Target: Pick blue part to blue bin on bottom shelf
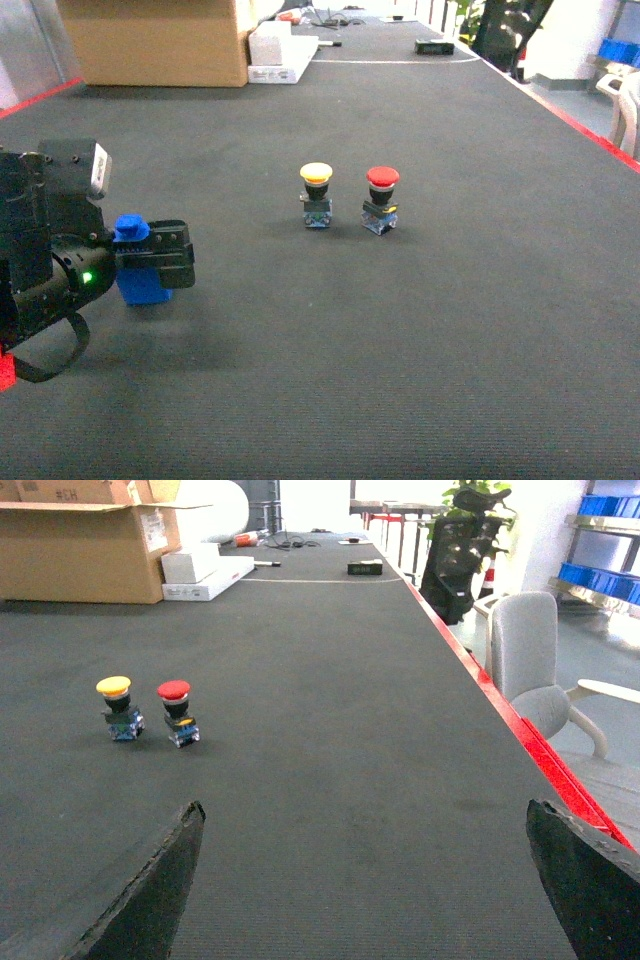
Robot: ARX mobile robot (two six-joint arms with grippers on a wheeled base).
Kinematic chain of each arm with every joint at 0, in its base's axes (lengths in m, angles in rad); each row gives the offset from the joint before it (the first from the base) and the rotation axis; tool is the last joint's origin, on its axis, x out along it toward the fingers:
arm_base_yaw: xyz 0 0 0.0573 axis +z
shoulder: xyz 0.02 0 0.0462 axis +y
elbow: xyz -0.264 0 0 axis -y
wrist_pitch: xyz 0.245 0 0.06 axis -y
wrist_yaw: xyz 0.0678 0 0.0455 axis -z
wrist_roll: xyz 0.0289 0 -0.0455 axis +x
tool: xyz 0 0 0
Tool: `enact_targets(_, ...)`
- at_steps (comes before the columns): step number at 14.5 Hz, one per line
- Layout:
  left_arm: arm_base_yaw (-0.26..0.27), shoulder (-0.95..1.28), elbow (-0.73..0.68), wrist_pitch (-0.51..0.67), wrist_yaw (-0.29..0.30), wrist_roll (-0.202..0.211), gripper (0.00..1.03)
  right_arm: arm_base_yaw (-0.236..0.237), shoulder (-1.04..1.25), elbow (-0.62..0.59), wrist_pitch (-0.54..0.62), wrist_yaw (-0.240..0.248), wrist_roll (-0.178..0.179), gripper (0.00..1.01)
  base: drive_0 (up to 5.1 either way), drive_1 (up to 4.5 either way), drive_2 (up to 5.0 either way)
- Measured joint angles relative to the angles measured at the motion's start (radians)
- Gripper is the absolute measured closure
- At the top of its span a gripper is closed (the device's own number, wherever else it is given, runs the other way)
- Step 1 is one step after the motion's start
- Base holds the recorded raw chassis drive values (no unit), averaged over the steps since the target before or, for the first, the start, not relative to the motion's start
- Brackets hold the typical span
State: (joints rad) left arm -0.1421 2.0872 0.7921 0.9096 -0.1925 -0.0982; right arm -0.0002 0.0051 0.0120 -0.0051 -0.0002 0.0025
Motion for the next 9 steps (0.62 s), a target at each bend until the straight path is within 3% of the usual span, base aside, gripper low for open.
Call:
enact_targets(4,0.0,0.013,0.01,0.008,-0.007,-0.006,0.54,0.0,0.0,0.0,0.0,0.0,0.0,0.03,0.0,0.0,0.0)
enact_targets(8,-0.006,-0.017,-0.048,0.058,-0.014,0.007,0.58,0.0,0.0,0.0,0.0,0.0,0.0,0.03,0.0,0.0,0.0)
enact_targets(9,-0.012,-0.057,-0.098,0.09,-0.021,0.03,0.58,0.0,0.0,0.0,0.0,0.0,0.0,0.03,0.0,0.0,0.0)
